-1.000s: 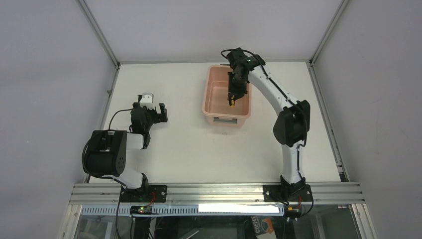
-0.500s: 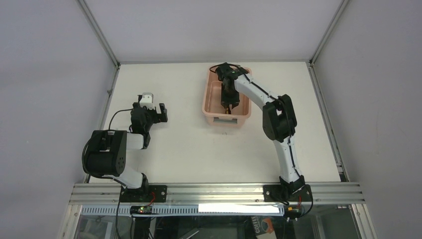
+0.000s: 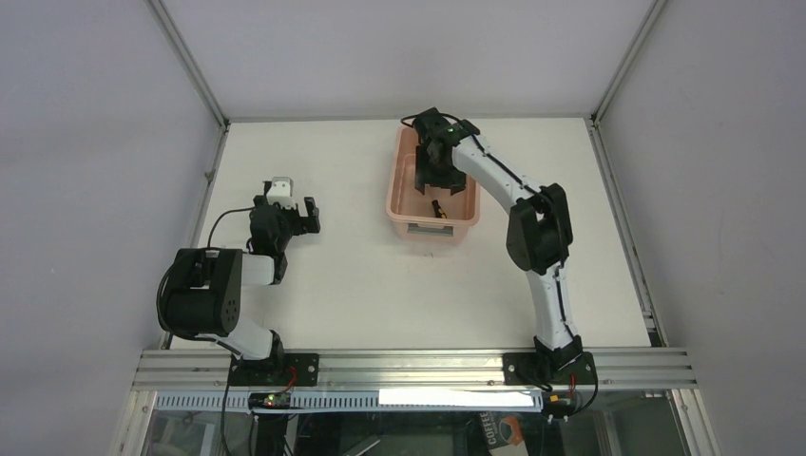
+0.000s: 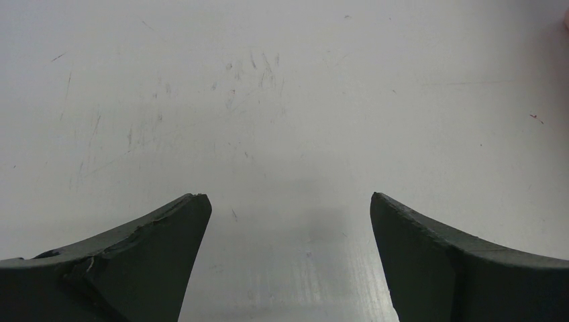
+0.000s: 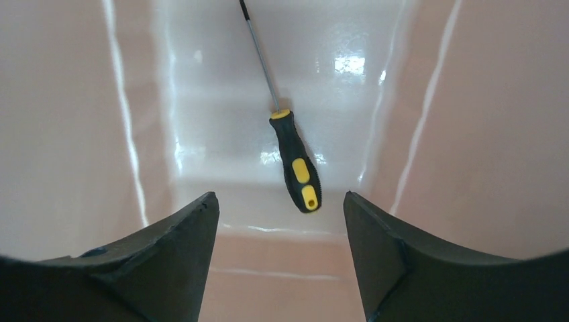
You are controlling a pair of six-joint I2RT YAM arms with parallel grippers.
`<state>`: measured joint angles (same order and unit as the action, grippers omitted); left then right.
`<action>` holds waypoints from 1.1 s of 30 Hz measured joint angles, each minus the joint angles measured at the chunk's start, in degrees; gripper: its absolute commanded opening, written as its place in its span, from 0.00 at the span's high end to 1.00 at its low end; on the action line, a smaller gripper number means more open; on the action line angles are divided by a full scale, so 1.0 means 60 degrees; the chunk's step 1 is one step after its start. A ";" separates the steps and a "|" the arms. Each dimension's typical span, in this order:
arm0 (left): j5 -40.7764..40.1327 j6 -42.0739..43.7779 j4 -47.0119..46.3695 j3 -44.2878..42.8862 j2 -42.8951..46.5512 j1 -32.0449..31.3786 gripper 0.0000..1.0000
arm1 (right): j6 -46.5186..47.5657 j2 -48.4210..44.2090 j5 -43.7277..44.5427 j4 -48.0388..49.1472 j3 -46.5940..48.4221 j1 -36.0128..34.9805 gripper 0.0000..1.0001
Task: Put the screwdriver in the bin
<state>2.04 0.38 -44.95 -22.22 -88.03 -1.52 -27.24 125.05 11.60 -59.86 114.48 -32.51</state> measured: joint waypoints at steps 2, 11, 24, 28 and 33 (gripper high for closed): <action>0.0000 0.0000 0.0000 0.0000 0.0000 0.0000 0.01 | 0.0193 -0.0386 0.0047 -0.0076 0.0084 0.0000 0.24; 0.0000 0.0000 0.0000 0.0000 0.0000 0.0004 0.01 | 0.1257 -0.2703 0.0393 -0.0222 0.0226 0.0605 0.07; 0.0000 0.0000 0.0000 0.0000 0.0000 0.0000 0.01 | 0.3238 -0.4674 0.0714 0.0171 -0.2313 0.4193 0.01; 0.0000 0.0000 0.0000 0.0000 0.0000 0.0004 0.01 | 0.3541 -0.5151 0.0852 0.0426 -0.2820 0.4371 0.01; 0.0000 0.0000 0.0000 0.0000 0.0000 0.0000 0.01 | 0.3523 -0.5599 0.0510 0.0885 -0.3158 0.4586 0.01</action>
<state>2.04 0.38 -44.95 -22.22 -88.03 -1.52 -6.11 91.46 14.66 -54.54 95.53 -4.99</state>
